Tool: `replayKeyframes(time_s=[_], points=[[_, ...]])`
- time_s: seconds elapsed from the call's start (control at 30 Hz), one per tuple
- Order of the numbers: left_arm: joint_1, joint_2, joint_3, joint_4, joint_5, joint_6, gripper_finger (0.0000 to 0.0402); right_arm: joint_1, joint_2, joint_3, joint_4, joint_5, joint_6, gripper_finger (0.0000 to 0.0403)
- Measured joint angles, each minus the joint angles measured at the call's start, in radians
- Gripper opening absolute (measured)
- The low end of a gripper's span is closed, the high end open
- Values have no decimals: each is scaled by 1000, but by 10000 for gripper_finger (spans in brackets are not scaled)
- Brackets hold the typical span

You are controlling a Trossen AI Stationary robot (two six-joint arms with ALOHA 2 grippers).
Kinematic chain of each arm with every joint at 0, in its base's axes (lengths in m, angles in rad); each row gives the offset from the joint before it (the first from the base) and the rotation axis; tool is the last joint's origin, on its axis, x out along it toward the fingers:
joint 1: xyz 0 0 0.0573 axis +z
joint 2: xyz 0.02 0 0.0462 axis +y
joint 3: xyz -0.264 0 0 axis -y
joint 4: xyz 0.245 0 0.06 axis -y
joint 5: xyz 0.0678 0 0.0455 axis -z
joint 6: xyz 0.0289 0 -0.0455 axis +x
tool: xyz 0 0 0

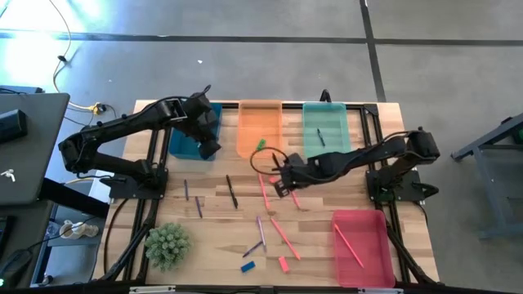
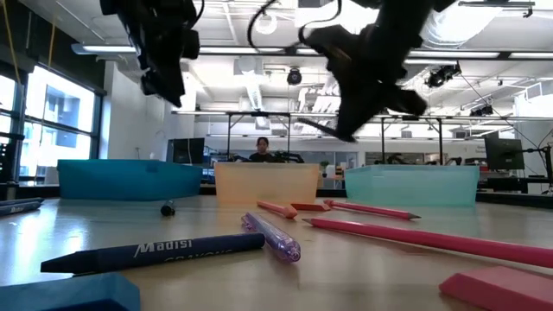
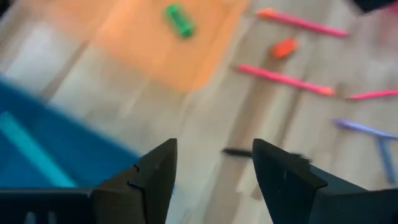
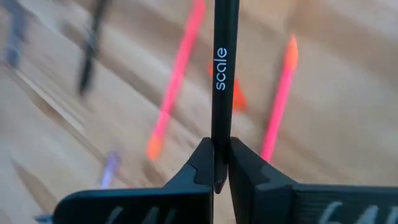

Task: Sort crayons/erasers/pens/pencils in bins
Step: Put the right black pen in the blue bin

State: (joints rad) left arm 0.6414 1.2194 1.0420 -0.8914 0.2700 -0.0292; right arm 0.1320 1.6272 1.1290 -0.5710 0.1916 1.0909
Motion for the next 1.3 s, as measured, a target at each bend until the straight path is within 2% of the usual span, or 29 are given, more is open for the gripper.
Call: replayKeyframes(time_s=[0.17, 0.37, 0.57, 0.8, 0.93, 1.3], points=[[-1, 0, 0, 106, 159, 110, 200, -8, -43, 1, 99, 102, -98, 1], [-1, 0, 0, 240, 251, 81, 194, -8, -79, 1, 192, 146, -176, 1], [-10, 0, 0, 327, 345, 67, 193, -8, -92, 1, 371, 149, -302, 0], [-65, 0, 0, 456, 361, 36, 193, -10, -98, 3, 540, 143, -421, 0], [-99, 0, 0, 526, 384, 21, 193, -18, -98, 3, 555, 142, -435, 0], [-134, 0, 0, 732, 392, -174, 193, -42, -98, 3, 680, 138, -519, 0]])
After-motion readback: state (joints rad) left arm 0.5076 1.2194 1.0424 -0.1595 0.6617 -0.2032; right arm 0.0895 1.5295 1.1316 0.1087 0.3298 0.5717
